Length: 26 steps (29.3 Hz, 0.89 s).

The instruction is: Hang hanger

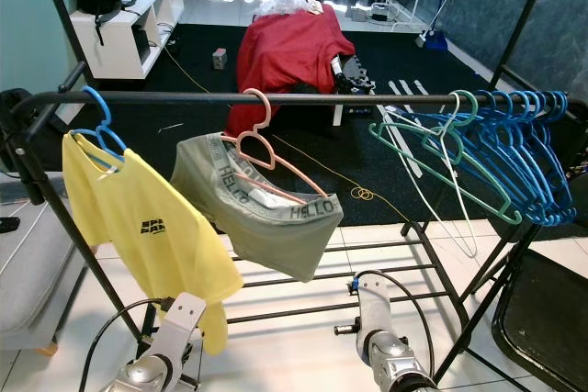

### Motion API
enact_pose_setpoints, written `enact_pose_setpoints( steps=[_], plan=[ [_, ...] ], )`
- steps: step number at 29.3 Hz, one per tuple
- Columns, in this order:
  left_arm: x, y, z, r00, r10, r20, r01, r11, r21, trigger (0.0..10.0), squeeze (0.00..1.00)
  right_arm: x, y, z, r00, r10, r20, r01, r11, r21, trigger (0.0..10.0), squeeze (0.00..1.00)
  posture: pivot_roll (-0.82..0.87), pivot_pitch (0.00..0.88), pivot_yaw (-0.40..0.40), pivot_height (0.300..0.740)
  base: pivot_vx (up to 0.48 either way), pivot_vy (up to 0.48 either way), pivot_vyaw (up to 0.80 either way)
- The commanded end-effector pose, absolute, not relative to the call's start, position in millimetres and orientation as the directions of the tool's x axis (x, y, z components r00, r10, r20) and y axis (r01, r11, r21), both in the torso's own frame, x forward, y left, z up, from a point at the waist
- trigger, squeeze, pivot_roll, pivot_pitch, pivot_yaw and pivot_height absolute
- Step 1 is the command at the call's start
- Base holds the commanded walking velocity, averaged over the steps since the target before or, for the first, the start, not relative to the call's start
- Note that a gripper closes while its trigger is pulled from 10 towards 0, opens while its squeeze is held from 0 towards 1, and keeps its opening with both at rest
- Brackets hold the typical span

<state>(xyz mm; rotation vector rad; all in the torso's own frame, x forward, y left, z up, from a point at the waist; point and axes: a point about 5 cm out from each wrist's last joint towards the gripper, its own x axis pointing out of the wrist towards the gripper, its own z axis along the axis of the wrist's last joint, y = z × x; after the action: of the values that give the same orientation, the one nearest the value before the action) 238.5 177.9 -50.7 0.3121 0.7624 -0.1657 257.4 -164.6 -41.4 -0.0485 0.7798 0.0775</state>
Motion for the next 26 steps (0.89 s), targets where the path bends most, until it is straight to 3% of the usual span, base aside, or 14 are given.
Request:
enact_pose_setpoints(
  steps=[1,15,18,26],
  plan=[
    [236.1,183.3,-52.4,0.702,-0.021,-0.712,0.262,0.937,0.231,10.0,0.0,259.4,-161.9,-40.1,0.717,0.056,-0.695,-0.108,0.994,-0.032,10.0,0.0,-0.04,0.002,-0.075,0.74,0.0,-0.33,0.0],
    [233.8,190.1,-54.2,0.688,0.005,-0.726,0.243,0.941,0.236,10.0,0.0,259.6,-156.4,-40.2,0.72,0.068,-0.69,-0.136,0.99,-0.044,10.0,0.0,-0.04,0.0,-0.081,0.74,0.0,-0.328,0.0],
    [235.6,202.9,-50.4,0.697,0.012,-0.717,0.23,0.943,0.239,10.0,0.0,259.6,-156.4,-40.1,0.723,0.068,-0.688,-0.138,0.989,-0.047,10.0,0.0,-0.04,0.0,-0.078,0.74,0.0,0.0,0.0],
    [236.9,203.5,-50.0,0.689,0.017,-0.725,0.221,0.947,0.233,10.0,0.0,259.0,-156.4,-40.5,0.723,0.069,-0.687,-0.142,0.989,-0.051,10.0,0.0,-0.04,0.0,-0.077,0.74,0.0,0.0,0.0]
  ],
)
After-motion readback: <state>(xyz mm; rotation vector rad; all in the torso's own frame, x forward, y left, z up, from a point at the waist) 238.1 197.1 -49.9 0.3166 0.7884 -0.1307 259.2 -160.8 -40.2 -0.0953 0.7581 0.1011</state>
